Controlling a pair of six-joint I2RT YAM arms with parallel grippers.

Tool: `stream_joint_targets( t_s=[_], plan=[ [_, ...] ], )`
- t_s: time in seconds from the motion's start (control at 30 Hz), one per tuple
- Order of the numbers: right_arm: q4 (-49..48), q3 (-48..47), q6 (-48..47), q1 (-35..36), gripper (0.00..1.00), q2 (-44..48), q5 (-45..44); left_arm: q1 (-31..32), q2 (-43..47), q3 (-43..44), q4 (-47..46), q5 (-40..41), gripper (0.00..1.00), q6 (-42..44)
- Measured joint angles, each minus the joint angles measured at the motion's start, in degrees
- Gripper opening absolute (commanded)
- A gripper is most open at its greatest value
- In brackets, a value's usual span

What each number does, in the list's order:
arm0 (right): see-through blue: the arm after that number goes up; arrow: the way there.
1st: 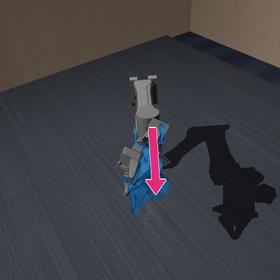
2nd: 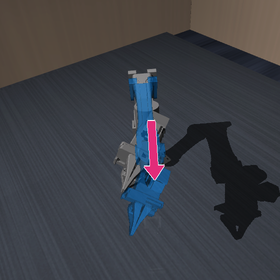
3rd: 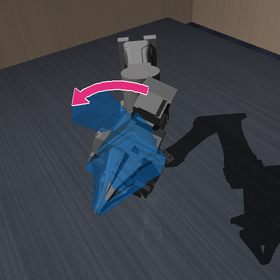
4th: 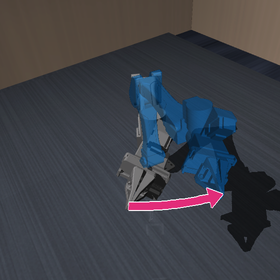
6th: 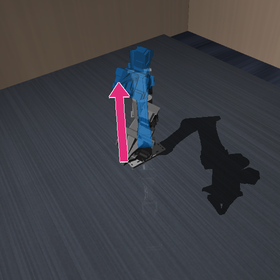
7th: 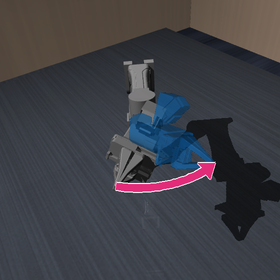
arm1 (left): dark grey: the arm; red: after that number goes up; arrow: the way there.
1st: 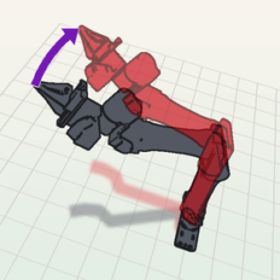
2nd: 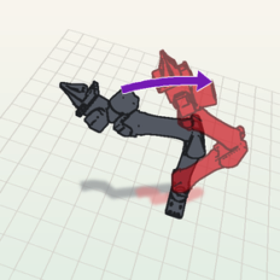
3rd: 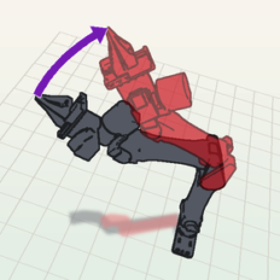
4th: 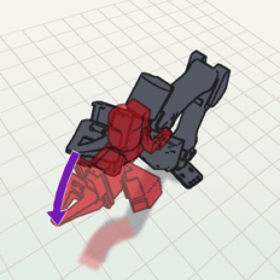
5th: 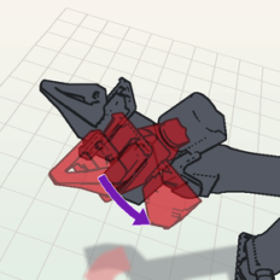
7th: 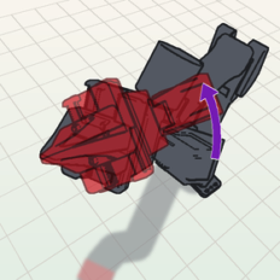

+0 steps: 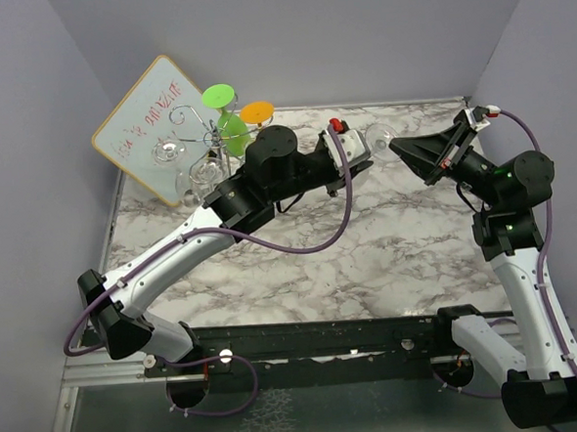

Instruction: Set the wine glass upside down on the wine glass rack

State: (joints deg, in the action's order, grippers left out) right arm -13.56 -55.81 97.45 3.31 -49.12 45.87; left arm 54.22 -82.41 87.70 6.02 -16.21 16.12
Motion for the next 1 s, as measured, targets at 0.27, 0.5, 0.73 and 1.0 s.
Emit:
stream_joint_targets(
  t_s=[0.27, 0.5, 0.73, 1.0],
  plan=[
    [-0.52, 0.0, 0.46, -0.04, 0.25, 0.02, 0.02, -0.22, -0.2, 0.85, 0.15, -1.36, 0.0, 1.92],
    [-2.95, -0.04, 0.85, 0.0, 0.74, 0.0, -0.09, -0.63, -0.24, 0.92, 0.39, 0.02, 0.0, 2.14],
    [-6.56, 2.49, -0.33, 0.0, 0.8, -0.9, -0.9, -4.17, -0.66, 4.57, 0.33, 0.68, 0.0, 1.2],
    [-6.4, 3.21, -4.11, 0.0, 0.8, -1.33, -2.23, -13.09, -2.25, 14.47, -0.11, 0.26, 0.0, -3.87]
  ],
)
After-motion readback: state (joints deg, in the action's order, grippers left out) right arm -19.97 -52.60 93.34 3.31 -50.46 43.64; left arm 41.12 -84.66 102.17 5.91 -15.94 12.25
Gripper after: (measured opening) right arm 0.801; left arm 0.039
